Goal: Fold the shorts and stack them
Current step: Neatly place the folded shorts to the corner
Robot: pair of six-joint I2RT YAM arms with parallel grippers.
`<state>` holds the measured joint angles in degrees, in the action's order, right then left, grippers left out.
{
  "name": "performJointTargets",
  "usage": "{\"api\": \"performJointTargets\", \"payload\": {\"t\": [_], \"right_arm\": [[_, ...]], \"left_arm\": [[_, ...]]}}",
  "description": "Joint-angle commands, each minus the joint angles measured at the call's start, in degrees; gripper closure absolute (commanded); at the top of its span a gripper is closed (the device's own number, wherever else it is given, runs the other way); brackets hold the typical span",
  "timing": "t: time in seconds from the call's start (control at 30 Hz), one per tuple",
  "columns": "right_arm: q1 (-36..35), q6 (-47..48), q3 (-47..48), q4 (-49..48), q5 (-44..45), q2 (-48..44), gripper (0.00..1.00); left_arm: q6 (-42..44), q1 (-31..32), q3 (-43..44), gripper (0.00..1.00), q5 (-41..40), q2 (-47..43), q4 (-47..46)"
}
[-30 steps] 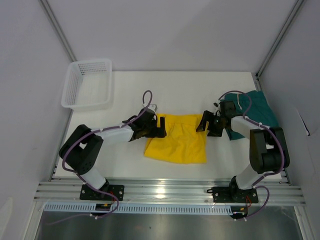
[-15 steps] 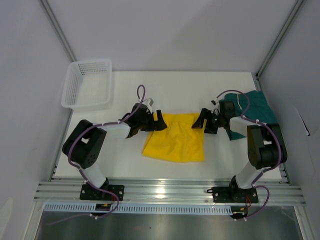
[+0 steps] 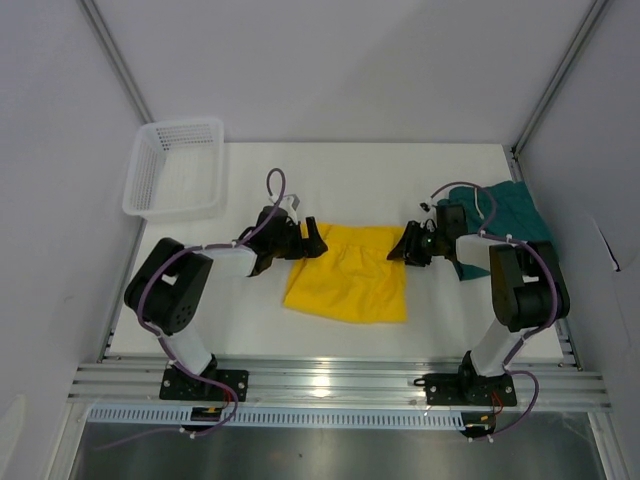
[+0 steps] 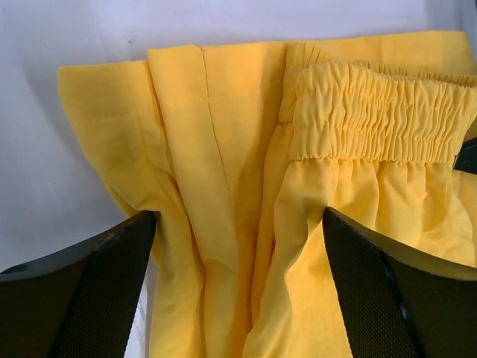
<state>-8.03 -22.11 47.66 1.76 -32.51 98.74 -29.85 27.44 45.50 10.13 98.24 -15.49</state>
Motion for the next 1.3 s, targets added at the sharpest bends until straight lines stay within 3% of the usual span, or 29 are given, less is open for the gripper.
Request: {"api": "performJointTargets", "payload": {"t": [0.0, 0.17, 0.37, 0.47, 0.6, 0.83, 1.07, 1.27], "right_arm": [[-0.75, 0.14, -0.64, -1.23, 2.01, 0.67, 0.61], [-2.77, 0.49, 0.06, -0.71, 6.4, -0.83, 0.78], [-4.97, 0.93, 0.94, 1.75, 10.18, -3.81, 0.81], [-5.59, 1.01, 1.65, 2.54, 10.63, -4.69, 0.88], [-6.64, 0.93, 2.96, 4.91, 12.38, -5.4, 0.99], [-12.96, 1.02, 7.18, 11.33, 24.68, -7.33, 1.0], [-18.76, -0.39, 12.8, 19.23, 36.71, -7.86, 1.0], [-20.27, -3.11, 17.02, 25.21, 39.19, -7.33, 1.0]], "left_arm": [[1.9, -0.37, -0.5, 0.08, -1.95, 0.46, -4.98], [1.81, 0.68, -1.64, 0.19, -4.94, -0.68, -8.86], [3.74, 4.19, 0.29, 0.31, -9.34, -0.33, -8.77], [4.62, 5.34, 0.21, 0.38, -9.78, 0.03, -10.52], [6.81, 8.76, 0.29, 0.62, -13.46, -0.68, -11.24], [10.95, 14.48, 3.72, 0.99, -23.21, -0.59, -5.18], [7.53, 19.13, 12.06, 1.0, -32.27, 0.11, 10.17], [1.11, 19.93, 20.15, 1.0, -32.11, 0.9, 24.59]]}}
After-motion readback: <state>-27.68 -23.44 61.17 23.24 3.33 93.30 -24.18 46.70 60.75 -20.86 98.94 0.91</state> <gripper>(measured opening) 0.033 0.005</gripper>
